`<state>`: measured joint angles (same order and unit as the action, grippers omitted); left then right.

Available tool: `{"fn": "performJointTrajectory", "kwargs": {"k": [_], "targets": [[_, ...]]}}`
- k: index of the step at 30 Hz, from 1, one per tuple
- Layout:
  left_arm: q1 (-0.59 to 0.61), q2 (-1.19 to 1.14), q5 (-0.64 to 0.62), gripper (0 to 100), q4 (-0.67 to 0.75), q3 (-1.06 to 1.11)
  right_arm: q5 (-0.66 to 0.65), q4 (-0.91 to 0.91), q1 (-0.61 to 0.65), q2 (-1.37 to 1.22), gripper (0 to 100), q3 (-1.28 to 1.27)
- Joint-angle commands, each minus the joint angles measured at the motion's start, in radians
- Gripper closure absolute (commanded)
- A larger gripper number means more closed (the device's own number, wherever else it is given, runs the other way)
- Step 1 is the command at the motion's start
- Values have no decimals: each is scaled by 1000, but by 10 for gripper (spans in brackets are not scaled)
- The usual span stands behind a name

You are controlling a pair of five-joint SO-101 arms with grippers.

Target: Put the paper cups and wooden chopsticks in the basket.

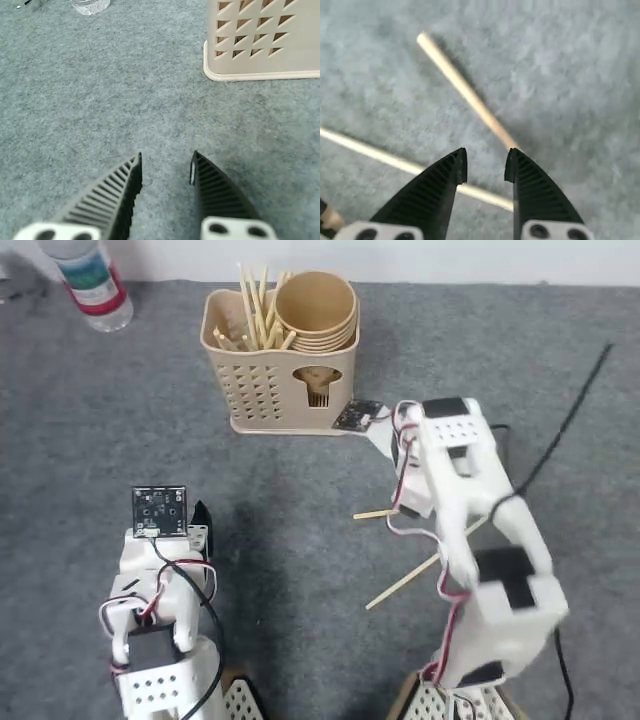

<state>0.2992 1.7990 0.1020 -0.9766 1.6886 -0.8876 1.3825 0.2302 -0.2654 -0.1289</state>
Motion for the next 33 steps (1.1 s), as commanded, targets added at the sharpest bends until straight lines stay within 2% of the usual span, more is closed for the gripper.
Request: {"fn": "performJointTrajectory", "kwargs": {"k": [1,14,18,20,22,27,33], "targets": [[-5,17,6,852,-3,-4,-12,21,-5,-81,857,127],[-5,17,6,852,-3,-4,-14,-10,-5,-214,863,160],[-5,17,6,852,-3,-4,-12,-36,-8,-251,998,163],[-5,17,6,852,-3,-4,-11,-28,-8,-249,971,170],[-5,17,6,852,-3,-4,-9,-28,-8,-236,996,172],[-5,17,6,852,-3,-4,-8,39,-4,-101,992,173],[-5,17,6,852,-3,-4,0,108,1,217,992,173]]}}
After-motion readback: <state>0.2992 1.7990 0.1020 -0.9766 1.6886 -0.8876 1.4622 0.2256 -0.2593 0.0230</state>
